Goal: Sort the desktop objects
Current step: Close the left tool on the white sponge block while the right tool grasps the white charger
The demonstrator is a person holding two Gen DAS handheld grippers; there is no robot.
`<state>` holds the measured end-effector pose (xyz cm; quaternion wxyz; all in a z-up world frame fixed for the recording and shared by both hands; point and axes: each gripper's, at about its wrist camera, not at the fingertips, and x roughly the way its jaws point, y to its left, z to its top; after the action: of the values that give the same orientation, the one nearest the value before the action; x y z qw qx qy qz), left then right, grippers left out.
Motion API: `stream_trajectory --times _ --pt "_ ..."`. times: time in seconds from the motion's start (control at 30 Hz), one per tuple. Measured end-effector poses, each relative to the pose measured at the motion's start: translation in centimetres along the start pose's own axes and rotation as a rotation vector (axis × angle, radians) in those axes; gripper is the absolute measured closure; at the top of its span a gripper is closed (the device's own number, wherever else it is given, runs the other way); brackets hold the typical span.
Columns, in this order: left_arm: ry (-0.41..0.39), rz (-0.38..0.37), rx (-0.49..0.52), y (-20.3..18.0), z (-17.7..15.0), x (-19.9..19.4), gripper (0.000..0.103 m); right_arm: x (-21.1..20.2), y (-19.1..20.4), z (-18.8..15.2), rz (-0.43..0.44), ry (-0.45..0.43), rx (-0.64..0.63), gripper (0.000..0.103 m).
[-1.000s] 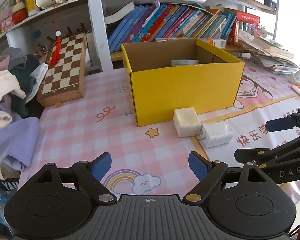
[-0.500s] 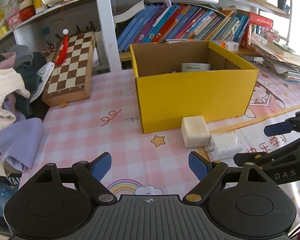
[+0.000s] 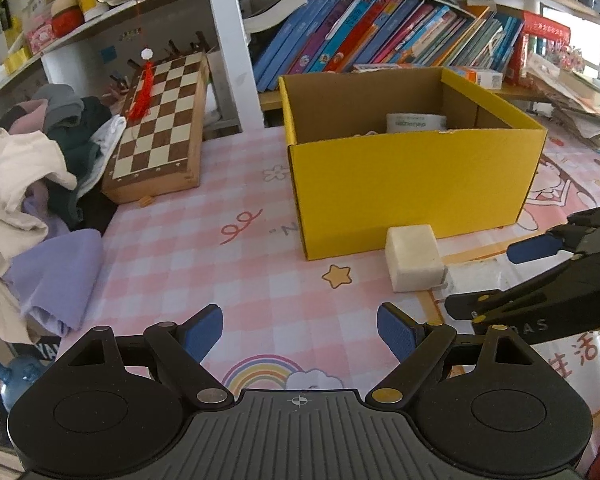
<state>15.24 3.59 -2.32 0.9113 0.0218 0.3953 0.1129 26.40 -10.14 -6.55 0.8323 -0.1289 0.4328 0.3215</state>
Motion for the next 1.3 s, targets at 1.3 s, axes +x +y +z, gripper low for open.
stream_trajectory --times 1.3 --pt "0.049 -0.103 0.093 -7.5 3.3 6.1 0.017 -1.7 -7.2 -1.7 -0.048 -0.020 0.008 0.039"
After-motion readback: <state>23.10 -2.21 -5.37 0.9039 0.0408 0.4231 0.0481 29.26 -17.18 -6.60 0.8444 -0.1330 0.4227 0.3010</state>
